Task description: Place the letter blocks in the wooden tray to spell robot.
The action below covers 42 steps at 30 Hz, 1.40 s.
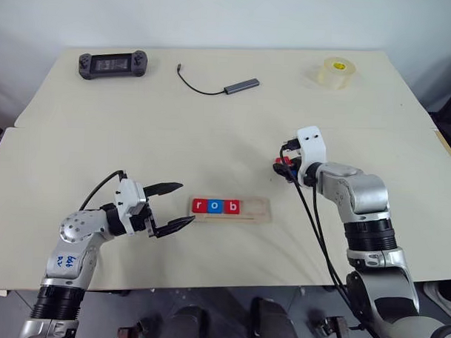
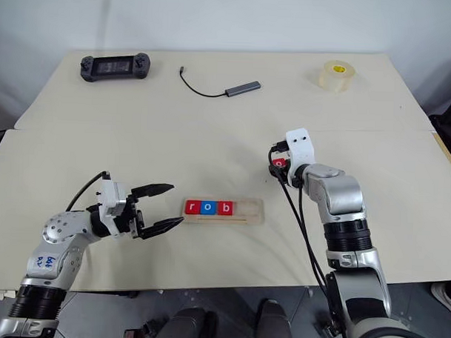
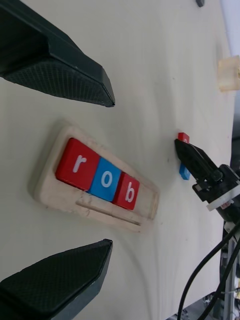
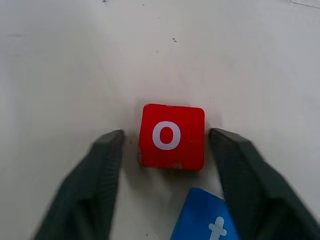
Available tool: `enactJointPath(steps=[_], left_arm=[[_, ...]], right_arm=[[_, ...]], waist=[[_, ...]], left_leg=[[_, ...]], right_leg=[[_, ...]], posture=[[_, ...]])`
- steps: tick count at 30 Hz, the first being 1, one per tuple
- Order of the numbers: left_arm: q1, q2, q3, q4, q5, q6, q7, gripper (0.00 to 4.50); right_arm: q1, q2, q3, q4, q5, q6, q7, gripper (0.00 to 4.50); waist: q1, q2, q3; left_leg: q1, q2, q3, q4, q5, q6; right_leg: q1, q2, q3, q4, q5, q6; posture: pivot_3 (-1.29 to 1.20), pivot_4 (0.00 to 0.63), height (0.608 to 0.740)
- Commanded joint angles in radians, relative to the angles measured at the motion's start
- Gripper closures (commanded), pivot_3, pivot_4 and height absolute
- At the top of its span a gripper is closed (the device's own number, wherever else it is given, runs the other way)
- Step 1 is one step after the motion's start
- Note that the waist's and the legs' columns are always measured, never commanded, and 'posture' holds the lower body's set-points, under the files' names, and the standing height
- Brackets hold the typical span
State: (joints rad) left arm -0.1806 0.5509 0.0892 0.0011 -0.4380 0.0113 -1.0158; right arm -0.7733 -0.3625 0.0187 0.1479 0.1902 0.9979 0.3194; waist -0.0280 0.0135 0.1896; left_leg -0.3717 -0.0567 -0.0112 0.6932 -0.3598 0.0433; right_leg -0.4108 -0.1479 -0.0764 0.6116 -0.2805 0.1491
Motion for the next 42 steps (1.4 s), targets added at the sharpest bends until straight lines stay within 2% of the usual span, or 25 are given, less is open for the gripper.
enactJointPath(steps=[1,4,7,11,15,22,27,29,32,33,36,38,42], left_arm=[[0.005,0.004,0.014,-0.047,-0.004,-0.006,0.01,0.0],[0.001,0.003,0.011,-0.045,-0.004,-0.005,0.012,0.0],[-0.022,-0.004,-0.002,-0.024,-0.003,-0.007,0.003,0.0],[-0.053,-0.012,-0.016,0.016,0.008,-0.023,-0.01,0.0],[-0.093,-0.025,-0.034,0.063,0.011,-0.034,-0.039,0.0],[-0.14,-0.03,-0.051,0.111,-0.002,-0.052,-0.115,0.0],[-0.144,-0.014,-0.051,0.122,-0.008,-0.037,-0.163,0.0],[-0.142,-0.015,-0.052,0.119,-0.006,-0.034,-0.167,0.0],[-0.142,-0.017,-0.051,0.115,-0.003,-0.033,-0.166,0.0],[-0.143,-0.016,-0.049,0.113,-0.002,-0.034,-0.165,0.0],[-0.129,-0.009,-0.036,0.101,-0.003,-0.041,-0.16,0.0],[-0.115,-0.001,-0.029,0.089,-0.007,-0.043,-0.165,0.0],[-0.092,0.007,-0.023,0.055,-0.013,-0.041,-0.16,0.0]], right_arm=[[-0.009,0.005,-0.005,-0.013,-0.005,-0.021,0.001,3.01],[-0.01,0.002,-0.011,-0.026,0.002,-0.035,0.011,3.05],[-0.017,-0.007,-0.058,-0.13,0.072,0.0,0.057,3.05],[0.016,-0.075,-0.096,-0.267,0.104,0.099,0.072,3.05],[0.139,-0.13,-0.169,-0.488,0.142,0.269,0.049,3.05],[0.371,-0.036,-0.306,-0.833,0.142,0.548,-0.046,3.05],[0.462,0.068,-0.303,-0.928,0.103,0.604,-0.125,3.05],[0.472,0.105,-0.285,-0.944,0.101,0.613,-0.14,2.27],[0.472,0.126,-0.276,-0.947,0.109,0.609,-0.133,1.41],[0.471,0.098,-0.275,-0.937,0.121,0.593,-0.109,1.07],[0.493,-0.081,-0.278,-0.873,0.162,0.482,0.019,0.03],[0.505,-0.179,-0.288,-0.82,0.193,0.38,0.115,0.03],[0.552,-0.404,-0.238,-0.692,0.224,0.035,0.427,0.03]], waist=[[0.0,0.0,0.0],[0.0,0.0,0.0],[0.001,0.0,0.0],[0.006,0.0,0.0],[0.024,0.0,0.0],[0.028,0.0,0.0],[0.025,0.0,0.0],[0.026,0.0,0.0],[0.026,0.0,0.0],[0.025,0.0,0.0],[0.031,0.0,0.0],[0.029,0.0,0.0],[0.027,-0.001,0.0]], left_leg=[[0.0,0.0,0.0,0.0,0.0,0.0],[0.0,0.0,0.0,0.0,0.0,0.0],[0.0,0.0,0.0,0.0,0.0,0.0],[0.0,0.0,-0.001,0.0,0.0,0.0],[0.0,0.0,-0.002,0.0,0.0,0.0],[-0.001,0.0,-0.001,0.0,0.0,0.0],[-0.001,0.0,0.0,0.0,0.0,0.0],[0.0,0.0,0.001,0.0,0.0,0.0],[0.0,0.0,0.001,0.0,0.0,0.0],[0.0,0.0,0.0,0.0,0.0,0.0],[0.0,-0.001,0.0,0.0,0.0,0.001],[0.0,-0.002,-0.001,0.0,0.0,0.002],[0.0,-0.001,0.001,-0.001,0.0,0.002]], right_leg=[[0.0,0.0,0.0,0.0,0.0,0.0],[0.0,0.0,0.0,0.0,0.0,0.0],[0.0,0.0,0.0,0.0,0.0,0.0],[0.0,0.0,0.0,0.0,0.0,0.0],[0.001,0.0,-0.001,-0.001,0.0,0.0],[0.0,0.0,0.0,-0.001,0.0,0.0],[0.0,0.0,0.001,0.0,0.0,0.0],[0.0,0.0,0.001,0.0,0.0,0.0],[0.0,0.0,0.002,0.0,0.0,0.0],[0.0,0.0,0.002,0.0,0.0,0.0],[0.0,0.0,0.002,0.0,0.0,0.0],[0.001,-0.001,0.001,-0.001,0.0,0.0],[0.001,0.0,0.001,-0.003,0.0,0.0]], posture=[[0.0,0.15,0.74],[0.0,0.15,0.74],[0.0,0.15,0.74],[0.0,0.15,0.74],[0.0,0.15,0.74],[0.0,0.15,0.74],[0.0,0.15,0.74],[0.0,0.15,0.74],[0.0,0.15,0.74],[0.0,0.15,0.74],[0.0,0.15,0.74],[0.0,0.15,0.74],[0.0,0.15,0.74]])
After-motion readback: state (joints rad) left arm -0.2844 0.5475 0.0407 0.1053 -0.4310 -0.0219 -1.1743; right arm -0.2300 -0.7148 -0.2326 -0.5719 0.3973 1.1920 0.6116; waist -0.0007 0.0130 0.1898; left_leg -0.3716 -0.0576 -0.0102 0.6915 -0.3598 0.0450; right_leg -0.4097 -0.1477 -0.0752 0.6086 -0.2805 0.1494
